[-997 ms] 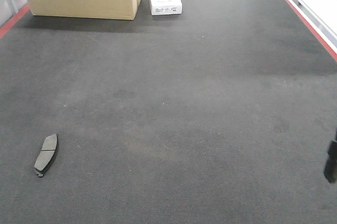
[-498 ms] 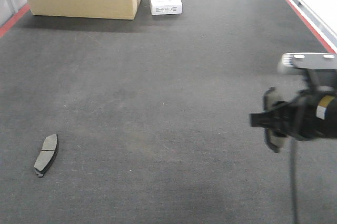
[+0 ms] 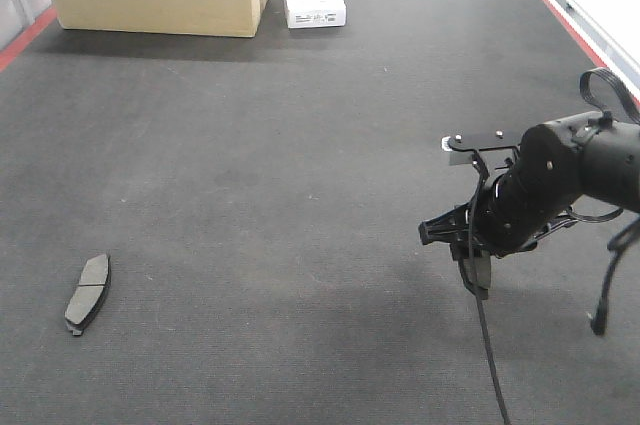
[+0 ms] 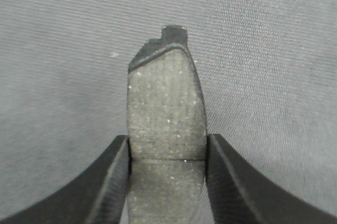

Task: Move and align brake pads A on conveyor
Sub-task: 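Lower the right gripper's brake pad onto the belt and open, then raise the open right gripper away from the placed pad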

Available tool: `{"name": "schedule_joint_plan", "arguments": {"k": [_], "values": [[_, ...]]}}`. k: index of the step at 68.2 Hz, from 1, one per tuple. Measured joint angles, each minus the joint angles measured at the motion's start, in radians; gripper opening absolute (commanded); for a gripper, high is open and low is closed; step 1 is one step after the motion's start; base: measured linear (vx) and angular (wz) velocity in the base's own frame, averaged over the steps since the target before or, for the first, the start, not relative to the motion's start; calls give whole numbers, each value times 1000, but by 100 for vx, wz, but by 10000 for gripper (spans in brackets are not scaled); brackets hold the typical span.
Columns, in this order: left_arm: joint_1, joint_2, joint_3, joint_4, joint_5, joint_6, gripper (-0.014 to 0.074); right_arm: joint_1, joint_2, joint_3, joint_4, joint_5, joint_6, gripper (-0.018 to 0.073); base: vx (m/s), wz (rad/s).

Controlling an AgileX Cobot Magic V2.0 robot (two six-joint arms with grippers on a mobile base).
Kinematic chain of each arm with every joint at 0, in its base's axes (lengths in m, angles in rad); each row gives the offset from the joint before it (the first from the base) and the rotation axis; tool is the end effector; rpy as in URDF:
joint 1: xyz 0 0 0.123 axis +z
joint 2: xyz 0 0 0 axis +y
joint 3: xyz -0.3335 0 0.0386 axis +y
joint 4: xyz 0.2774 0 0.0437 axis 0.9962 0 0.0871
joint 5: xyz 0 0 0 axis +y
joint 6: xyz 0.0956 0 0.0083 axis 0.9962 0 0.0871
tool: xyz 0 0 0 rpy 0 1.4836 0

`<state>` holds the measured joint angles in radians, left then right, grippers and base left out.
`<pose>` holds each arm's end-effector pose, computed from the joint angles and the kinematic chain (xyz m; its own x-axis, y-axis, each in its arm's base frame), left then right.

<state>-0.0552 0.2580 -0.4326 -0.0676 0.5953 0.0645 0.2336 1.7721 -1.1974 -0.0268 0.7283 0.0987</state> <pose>0.0433 -0.0060 0.3053 -0.3251 0.0265 -0.9453 0.0936 0.9956 -0.0043 0.3841 0.0896 0.2380 -0.9270 -0.1398 -0.3480 -0.1530 0.9882 0.0107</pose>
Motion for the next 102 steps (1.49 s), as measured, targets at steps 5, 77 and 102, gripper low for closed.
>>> {"name": "schedule_joint_plan", "arguments": {"k": [5,77,102], "values": [[0,0,0,0,0,0,363,-23,31,-20,43,22,-69,30,0,0],[0,0,0,0,0,0,363,-43,-213,23,70,42,-99,467,0,0],[0,0,0,0,0,0,363,-43,-755,363,61,-110,-99,452,0,0]]}}
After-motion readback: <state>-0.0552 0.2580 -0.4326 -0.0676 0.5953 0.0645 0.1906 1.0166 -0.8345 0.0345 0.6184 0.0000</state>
